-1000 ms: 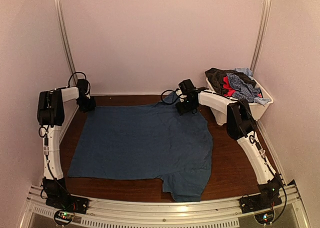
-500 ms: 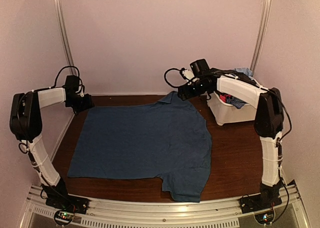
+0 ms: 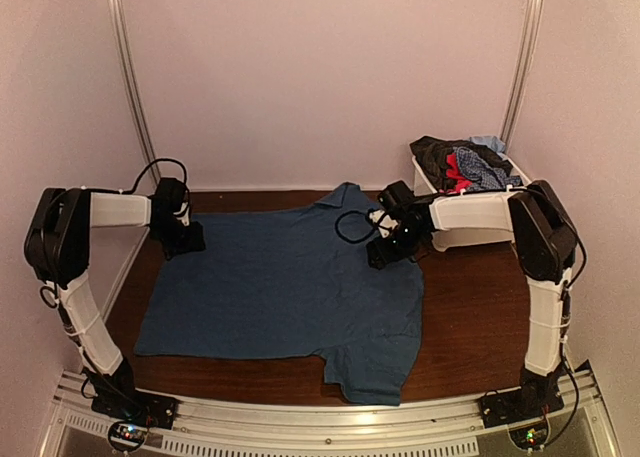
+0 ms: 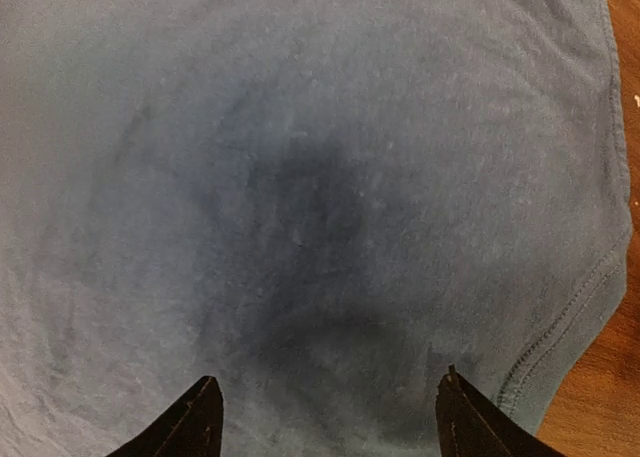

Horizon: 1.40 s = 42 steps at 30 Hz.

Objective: Fold and stack the mixed laundry pile
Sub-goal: Move the flattened T-shirt to the center of the board, then pick up the flattened T-shirt from the center of the board.

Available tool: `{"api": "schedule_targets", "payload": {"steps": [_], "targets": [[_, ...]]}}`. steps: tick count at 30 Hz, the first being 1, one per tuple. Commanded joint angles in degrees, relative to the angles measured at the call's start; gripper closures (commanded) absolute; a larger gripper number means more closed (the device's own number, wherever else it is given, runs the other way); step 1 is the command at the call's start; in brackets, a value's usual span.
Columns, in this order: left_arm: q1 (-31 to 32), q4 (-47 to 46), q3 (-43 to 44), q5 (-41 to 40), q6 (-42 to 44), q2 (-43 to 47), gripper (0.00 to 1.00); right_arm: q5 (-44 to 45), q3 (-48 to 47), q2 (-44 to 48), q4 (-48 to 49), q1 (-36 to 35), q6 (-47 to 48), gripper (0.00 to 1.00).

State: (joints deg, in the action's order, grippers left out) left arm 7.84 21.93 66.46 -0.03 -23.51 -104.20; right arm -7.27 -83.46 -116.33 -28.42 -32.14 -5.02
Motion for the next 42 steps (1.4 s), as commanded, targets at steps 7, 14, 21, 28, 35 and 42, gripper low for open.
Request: {"api": "schedule_targets", "payload": {"steps": [7,14,21,28,35,42], "targets": [[-0.5,3.2,9.2,-3.6,0.9,-13.4,0.49,6.6,-8.6,-10.9,-1.5,3.6,0.0,0.29],[-2.6,5.8,22.5,-2.2,0.6,-23.9,0.64,6.8,-21.8,-18.8,-4.7,7.6,1.4,0.29],[-2.7,4.2,21.5,2.5,0.5,-14.9,0.49,2.3,-29.8,-12.7,-8.9,7.3,2.9,0.26],[-2.8,-0.6,-2.9,3.6,-3.8,9.0,0.37,-5.8,-1.3,11.1,0.3,1.7,-4.8,0.26],[-2.5,1.0,-20.3,3.0,-9.0,29.5,0.39,-6.7,27.0,29.5,5.7,-2.7,-18.3,0.35],[-1.4,5.6,-29.3,1.0,-15.4,42.2,0.39,-7.8,42.3,37.2,8.8,-10.7,-31.4,0.40]]}}
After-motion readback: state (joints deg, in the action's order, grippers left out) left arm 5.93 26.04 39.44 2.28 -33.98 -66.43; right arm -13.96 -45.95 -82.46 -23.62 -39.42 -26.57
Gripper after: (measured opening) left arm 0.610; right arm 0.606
